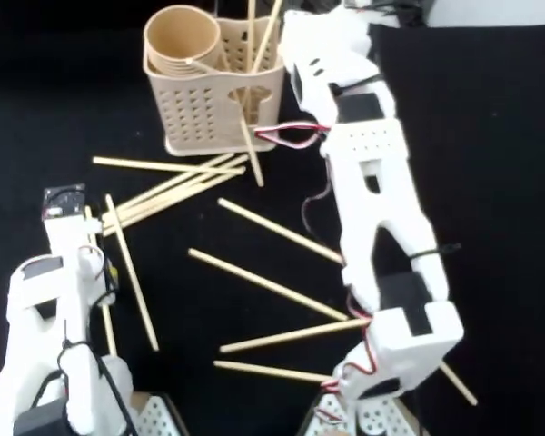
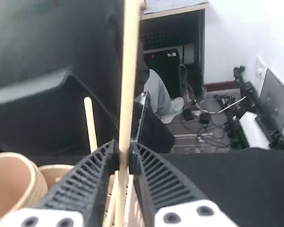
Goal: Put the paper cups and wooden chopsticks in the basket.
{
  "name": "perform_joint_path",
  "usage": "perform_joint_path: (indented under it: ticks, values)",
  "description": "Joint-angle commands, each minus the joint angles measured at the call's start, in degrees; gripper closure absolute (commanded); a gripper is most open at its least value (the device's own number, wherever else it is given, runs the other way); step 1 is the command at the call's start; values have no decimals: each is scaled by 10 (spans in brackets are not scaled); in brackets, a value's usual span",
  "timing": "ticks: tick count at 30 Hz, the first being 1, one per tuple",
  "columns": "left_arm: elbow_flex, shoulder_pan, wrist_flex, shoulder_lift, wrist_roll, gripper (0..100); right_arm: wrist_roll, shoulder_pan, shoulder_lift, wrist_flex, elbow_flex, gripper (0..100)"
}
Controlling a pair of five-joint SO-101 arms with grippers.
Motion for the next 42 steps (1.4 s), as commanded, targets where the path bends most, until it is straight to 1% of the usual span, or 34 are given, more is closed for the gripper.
perform_joint_path:
  ticks: [1, 3, 6, 8, 10, 19, 24, 28, 32, 36, 40, 42]
  values:
    - [1, 13, -11, -7, 1, 838, 55, -9, -5, -9, -5, 982]
    - [1, 13, -11, -7, 1, 838, 93, -16, -5, -6, -4, 967]
    - [1, 13, -11, -7, 1, 838, 149, -20, -7, 17, -9, 881]
    - [1, 13, -11, -7, 1, 838, 170, -25, -9, 21, -9, 835]
    - [1, 13, -11, -7, 1, 838, 172, -25, -10, 22, -9, 838]
    - [1, 13, -11, -7, 1, 838, 173, -23, -13, 23, -9, 912]
    - [1, 13, -11, -7, 1, 838, 173, 16, -69, 28, -5, 910]
    - [1, 13, -11, -7, 1, 838, 173, 59, -132, 94, -9, 910]
    - [0, 13, -11, -6, 1, 838, 175, 75, -181, 191, -9, 910]
    - [0, 11, -11, -6, 1, 838, 222, 80, -213, 309, -13, 910]
    - [-7, 7, -4, -11, 2, 834, 244, 93, -229, 423, -44, 909]
    - [-36, -1, 31, -12, 2, 833, 255, 104, -231, 473, -73, 902]
